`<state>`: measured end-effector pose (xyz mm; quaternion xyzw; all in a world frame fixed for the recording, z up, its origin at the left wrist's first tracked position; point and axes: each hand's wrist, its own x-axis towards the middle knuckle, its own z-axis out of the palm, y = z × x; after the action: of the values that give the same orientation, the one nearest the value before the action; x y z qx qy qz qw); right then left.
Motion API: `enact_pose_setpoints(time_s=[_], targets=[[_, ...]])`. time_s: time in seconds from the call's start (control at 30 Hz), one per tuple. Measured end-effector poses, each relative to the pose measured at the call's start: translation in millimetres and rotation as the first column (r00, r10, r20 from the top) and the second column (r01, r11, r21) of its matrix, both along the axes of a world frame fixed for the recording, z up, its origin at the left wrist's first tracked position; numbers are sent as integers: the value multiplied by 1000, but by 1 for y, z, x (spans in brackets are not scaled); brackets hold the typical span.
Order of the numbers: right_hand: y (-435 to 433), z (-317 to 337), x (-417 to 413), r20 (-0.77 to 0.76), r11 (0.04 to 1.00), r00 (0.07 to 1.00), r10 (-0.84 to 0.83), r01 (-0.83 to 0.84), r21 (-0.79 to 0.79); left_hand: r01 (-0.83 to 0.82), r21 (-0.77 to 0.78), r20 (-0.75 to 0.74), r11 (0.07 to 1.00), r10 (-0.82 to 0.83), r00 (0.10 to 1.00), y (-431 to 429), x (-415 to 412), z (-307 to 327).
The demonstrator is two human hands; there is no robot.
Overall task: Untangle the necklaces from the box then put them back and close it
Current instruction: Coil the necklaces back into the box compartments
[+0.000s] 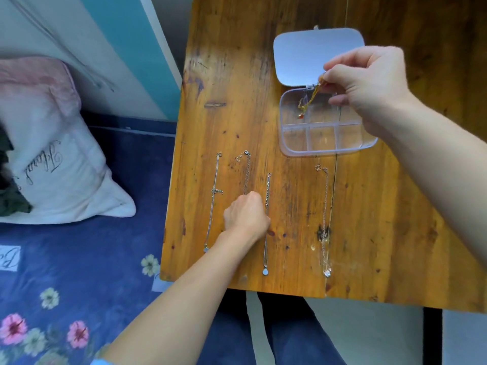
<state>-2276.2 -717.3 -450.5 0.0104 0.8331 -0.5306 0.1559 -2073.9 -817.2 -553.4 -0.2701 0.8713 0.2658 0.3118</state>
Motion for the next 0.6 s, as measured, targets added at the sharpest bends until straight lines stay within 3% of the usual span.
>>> enact_pose_setpoints(time_s=[0.2,0.43,0.53,0.6], targets=[[-13,-29,-7,91,997,996,21,-27,67,29,10,-8,1000,-29,1000,0,-1,1],[-11,-59,-5,164,981,983,84,-110,157,76,-83,-88,994,-83,993,0,-1,4],[-2,-60,-3,102,975,993,57,-77,208,114,-72,-74,991,-119,990,1,-2,4],[12,-59,-3,-45,954,999,26,-11,300,133,-63,-87,989,-139,987,0,-1,4]])
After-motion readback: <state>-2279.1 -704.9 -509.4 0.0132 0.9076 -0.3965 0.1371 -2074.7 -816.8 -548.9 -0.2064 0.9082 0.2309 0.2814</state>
